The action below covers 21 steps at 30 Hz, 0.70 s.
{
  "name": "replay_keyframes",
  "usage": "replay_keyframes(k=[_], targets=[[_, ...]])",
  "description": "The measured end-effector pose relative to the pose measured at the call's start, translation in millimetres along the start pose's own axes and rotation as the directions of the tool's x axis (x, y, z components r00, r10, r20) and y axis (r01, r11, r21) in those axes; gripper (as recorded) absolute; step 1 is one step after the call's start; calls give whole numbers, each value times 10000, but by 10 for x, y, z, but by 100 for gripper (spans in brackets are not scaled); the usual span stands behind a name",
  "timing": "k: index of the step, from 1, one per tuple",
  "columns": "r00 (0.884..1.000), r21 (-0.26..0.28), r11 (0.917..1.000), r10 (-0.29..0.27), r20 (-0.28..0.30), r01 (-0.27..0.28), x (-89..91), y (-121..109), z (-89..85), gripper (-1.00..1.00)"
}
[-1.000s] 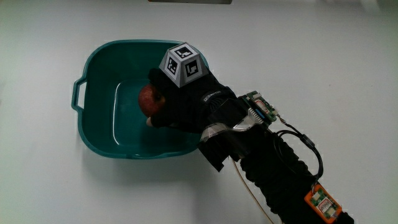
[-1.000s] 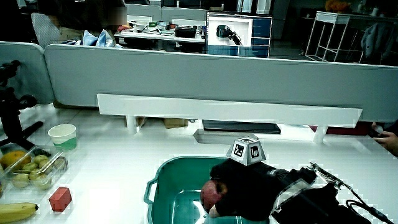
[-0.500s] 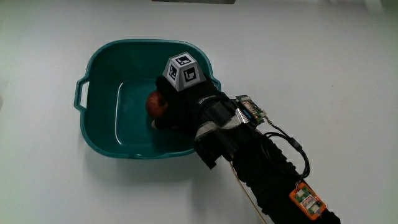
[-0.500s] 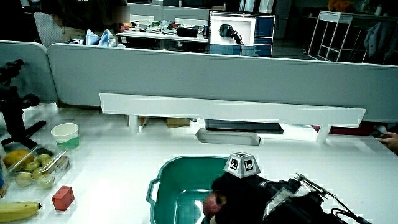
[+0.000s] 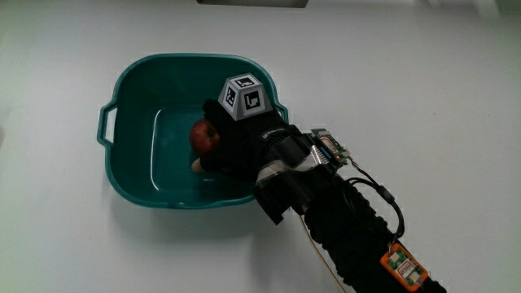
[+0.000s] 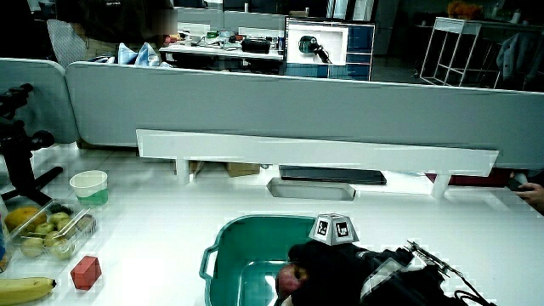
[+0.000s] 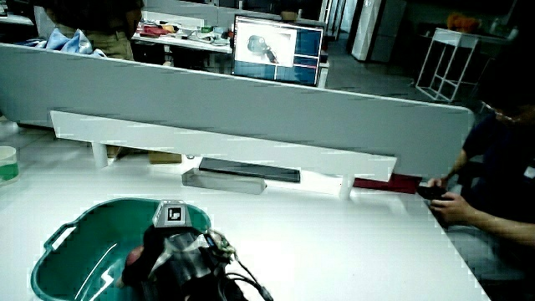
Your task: Place apple into plate
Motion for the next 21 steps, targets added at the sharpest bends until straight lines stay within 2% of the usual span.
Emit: replay_keyframes(k=[1, 2, 4, 5, 6, 7, 9, 11, 12, 13, 14, 15, 16, 21], targets=[[9997, -31, 9998, 177, -148, -178, -11, -33, 16, -53], [10000, 28, 10000, 61, -46, -61, -12, -37, 16, -60], [9996, -28, 9996, 279, -94, -279, -65, -98, 55, -73], [9999, 95, 9998, 148, 10, -149, -84, -119, 69, -80], [9994, -8, 9995, 327, -57, -327, -119, -151, 86, -87], [9992, 380, 9986, 357, 182, -364, -175, -216, 131, -93], [9964, 585, 9950, 788, 311, -805, -304, -348, 205, -100], [9884, 1142, 9822, 1449, 462, -1494, -468, -546, 302, -100], [9813, 1338, 9721, 1895, 355, -1925, -557, -659, 348, -100], [9705, 1560, 9579, 2377, 408, -2411, -663, -789, 398, -100], [9630, 1779, 9471, 2556, 854, -2671, -759, -890, 420, -100], [9624, 1691, 9488, 2532, 980, -2668, -822, -914, 380, -100], [9401, 1152, 9331, 3367, 537, -3408, -893, -928, 326, -100], [8957, 1161, 8926, 4171, 1545, -4357, -1301, -1253, 278, -100]])
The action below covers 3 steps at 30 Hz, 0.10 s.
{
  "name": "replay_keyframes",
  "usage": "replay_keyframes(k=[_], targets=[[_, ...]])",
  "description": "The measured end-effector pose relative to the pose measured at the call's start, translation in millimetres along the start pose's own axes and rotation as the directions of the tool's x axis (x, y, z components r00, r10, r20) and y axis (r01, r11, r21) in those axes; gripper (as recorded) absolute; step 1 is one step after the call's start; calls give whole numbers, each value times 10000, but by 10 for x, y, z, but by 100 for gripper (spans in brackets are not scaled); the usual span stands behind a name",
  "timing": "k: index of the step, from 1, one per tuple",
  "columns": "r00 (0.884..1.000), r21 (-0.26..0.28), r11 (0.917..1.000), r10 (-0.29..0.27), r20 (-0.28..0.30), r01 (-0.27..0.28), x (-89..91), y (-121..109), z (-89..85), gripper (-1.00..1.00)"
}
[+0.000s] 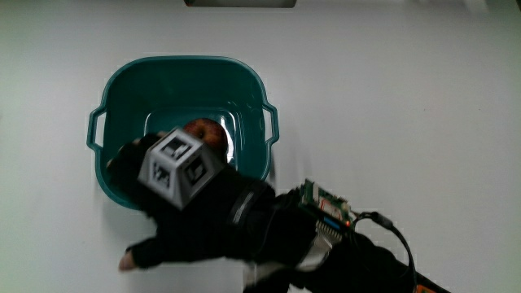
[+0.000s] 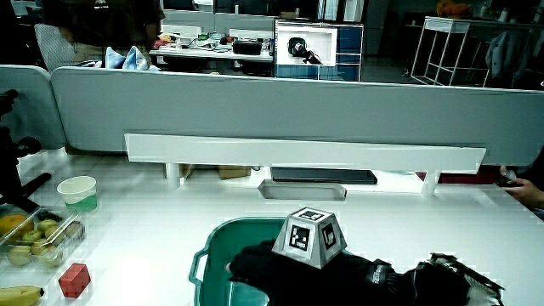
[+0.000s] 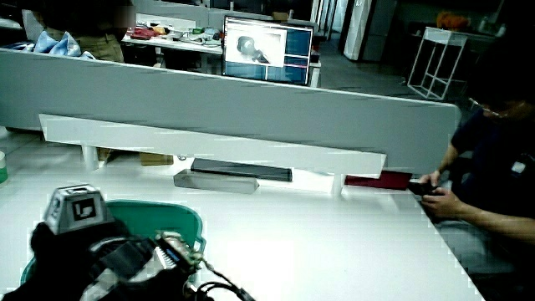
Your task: Place apple into plate
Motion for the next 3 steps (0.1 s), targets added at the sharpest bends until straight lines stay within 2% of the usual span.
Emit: replay_keyframes(k=[1, 2, 3], targets=[[9981, -66, 9990, 435, -434, -438, -89, -26, 10, -100], [9989, 15, 9989, 463, -41, -463, -174, -59, 34, -100], [9964, -130, 9969, 770, -368, -775, -234, -61, 17, -100]])
